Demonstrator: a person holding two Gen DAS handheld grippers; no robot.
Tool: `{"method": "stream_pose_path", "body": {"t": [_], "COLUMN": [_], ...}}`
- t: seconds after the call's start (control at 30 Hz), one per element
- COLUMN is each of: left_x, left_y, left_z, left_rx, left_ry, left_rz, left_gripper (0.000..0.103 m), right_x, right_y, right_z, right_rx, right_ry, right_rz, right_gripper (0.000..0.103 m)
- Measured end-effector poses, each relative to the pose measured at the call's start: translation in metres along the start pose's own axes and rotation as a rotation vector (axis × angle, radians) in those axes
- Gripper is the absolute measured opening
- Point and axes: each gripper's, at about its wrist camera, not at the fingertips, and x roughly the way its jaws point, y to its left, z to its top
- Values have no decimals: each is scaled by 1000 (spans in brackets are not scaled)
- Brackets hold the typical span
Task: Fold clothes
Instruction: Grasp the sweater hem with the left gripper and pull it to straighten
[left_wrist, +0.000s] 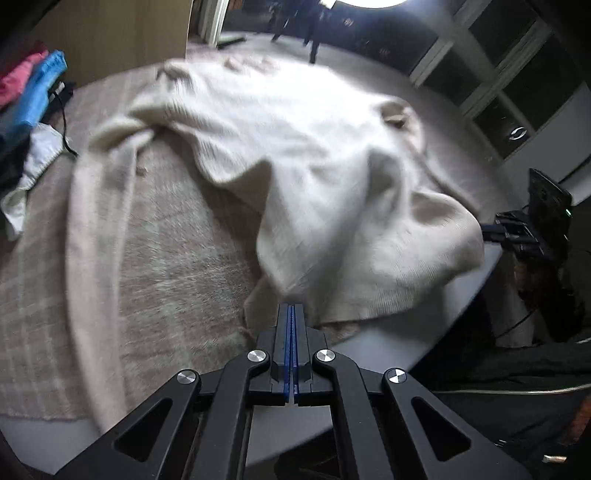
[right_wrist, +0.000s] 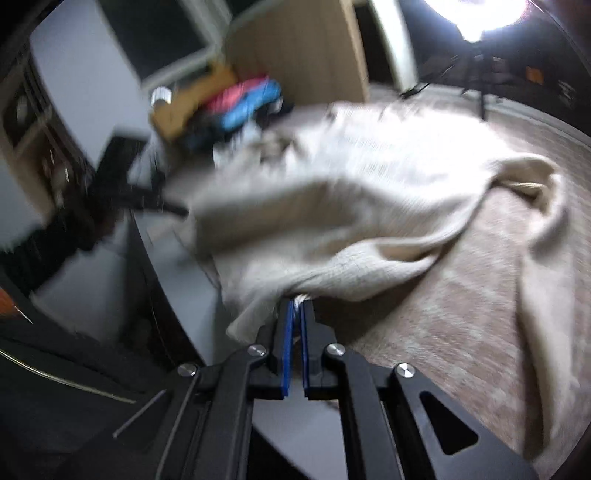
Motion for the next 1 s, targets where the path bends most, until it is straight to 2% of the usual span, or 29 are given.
{"method": "stream_pose_path", "body": {"t": [0.13,0.17,0.2,0.23,0.27,0.3,0.33,0.43,0.53,0.6,0.63,0.67,0.7,0.73,0.77,0.8,0.87,1.0], "left_x": [-12,-8,-2,4,12,21,30,50,56,64,70,77,78,77,76,72,49,-5], "left_y": [15,16,14,13,10,7,4,-8,-21,-28,-28,-28,-28,-26,-25,-25,-22,-14], "left_z": [-9,-8,-9,-10,-8,-7,-6,-1,3,6,8,11,13,15,17,18,20,15], "left_rx": [8,4,19,42,69,95,127,183,231,271,265,252,243,237,230,223,189,98], "left_ry": [-3,10,15,16,16,19,27,49,48,56,76,97,100,96,92,84,48,-25], "left_rz": [-12,-7,-2,3,16,33,47,51,26,38,29,13,5,0,-6,-15,-67,-135], "left_gripper": [0,0,4,15,21,30,33,34,36,34,16,4,6,5,5,5,5,5], "right_x": [-23,-15,-6,2,9,16,22,42,53,60,65,70,72,75,76,74,55,-14], "right_y": [2,2,3,6,10,12,13,16,9,6,6,8,11,14,16,17,17,20], "right_z": [3,0,-3,-8,-15,-21,-26,-40,-49,-49,-49,-47,-46,-44,-42,-39,-32,-16], "right_rx": [63,76,90,97,99,100,98,106,182,215,216,206,176,147,127,124,131,147], "right_ry": [-43,2,51,78,98,119,141,187,193,181,170,161,159,156,153,148,97,-48], "right_rz": [-119,-168,-204,-210,-212,-216,-223,-266,-251,-254,-256,-260,-268,-276,-278,-271,-247,-236], "right_gripper": [6,12,18,33,42,43,44,44,47,49,49,50,49,40,13,6,6,6]}}
